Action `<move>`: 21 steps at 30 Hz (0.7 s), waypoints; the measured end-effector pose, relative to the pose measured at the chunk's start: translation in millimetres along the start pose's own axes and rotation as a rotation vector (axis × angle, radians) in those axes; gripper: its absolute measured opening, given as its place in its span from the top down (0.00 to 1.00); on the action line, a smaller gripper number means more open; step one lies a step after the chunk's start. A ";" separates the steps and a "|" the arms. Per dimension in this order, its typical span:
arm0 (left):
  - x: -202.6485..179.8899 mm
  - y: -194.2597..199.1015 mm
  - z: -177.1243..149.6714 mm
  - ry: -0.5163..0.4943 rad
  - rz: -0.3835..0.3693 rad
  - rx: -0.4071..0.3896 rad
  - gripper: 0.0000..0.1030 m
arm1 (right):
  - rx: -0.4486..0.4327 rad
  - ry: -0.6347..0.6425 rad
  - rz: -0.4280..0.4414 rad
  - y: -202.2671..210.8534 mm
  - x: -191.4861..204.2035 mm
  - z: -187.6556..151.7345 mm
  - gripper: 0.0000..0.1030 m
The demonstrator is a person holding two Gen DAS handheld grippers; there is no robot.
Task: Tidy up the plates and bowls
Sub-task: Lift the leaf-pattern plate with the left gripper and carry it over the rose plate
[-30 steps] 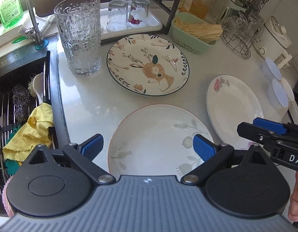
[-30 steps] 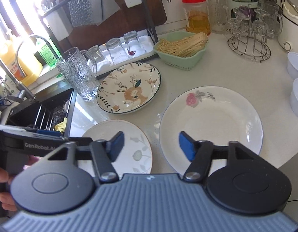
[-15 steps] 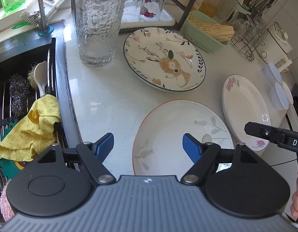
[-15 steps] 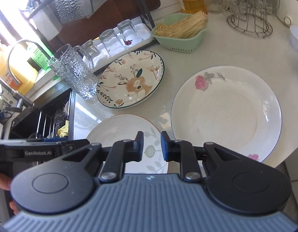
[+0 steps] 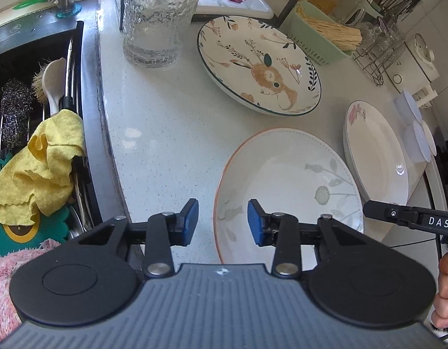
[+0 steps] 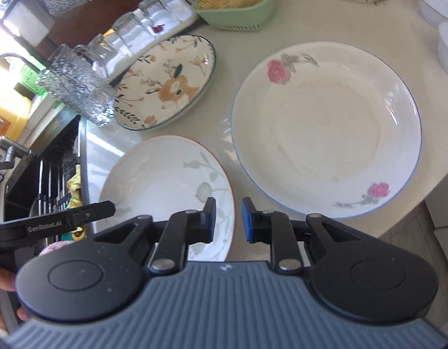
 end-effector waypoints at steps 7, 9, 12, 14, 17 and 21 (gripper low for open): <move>-3.8 -9.7 -3.8 -0.038 -0.022 0.015 0.71 | 0.033 -0.046 -0.002 -12.3 -3.8 -10.1 0.78; -5.4 -11.4 -3.7 -0.049 -0.018 0.015 0.72 | 0.027 -0.036 0.005 -14.5 -1.4 -10.0 0.78; -5.0 -10.6 -2.5 -0.036 -0.014 0.014 0.72 | 0.017 -0.006 0.007 -17.3 2.1 -8.9 0.83; -6.7 -9.4 -2.1 -0.037 -0.021 0.013 0.72 | 0.015 -0.006 0.014 -20.0 2.1 -8.6 0.83; -8.7 -11.2 -3.1 -0.051 -0.017 0.014 0.72 | 0.024 -0.020 0.037 -24.5 2.8 -9.8 0.83; -7.6 -13.2 -2.9 -0.039 -0.018 0.017 0.72 | 0.025 -0.017 0.049 -24.9 5.5 -10.4 0.82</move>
Point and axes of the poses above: each gripper's, at about its wrist camera, not at the fingertips, and y roughly against the way its jaws point, x to its left, z to its top, the point moved 9 cm from there along -y, roughly the way its jaws point, and after that the axes turned 14 degrees about -x, right-handed, at the moved point
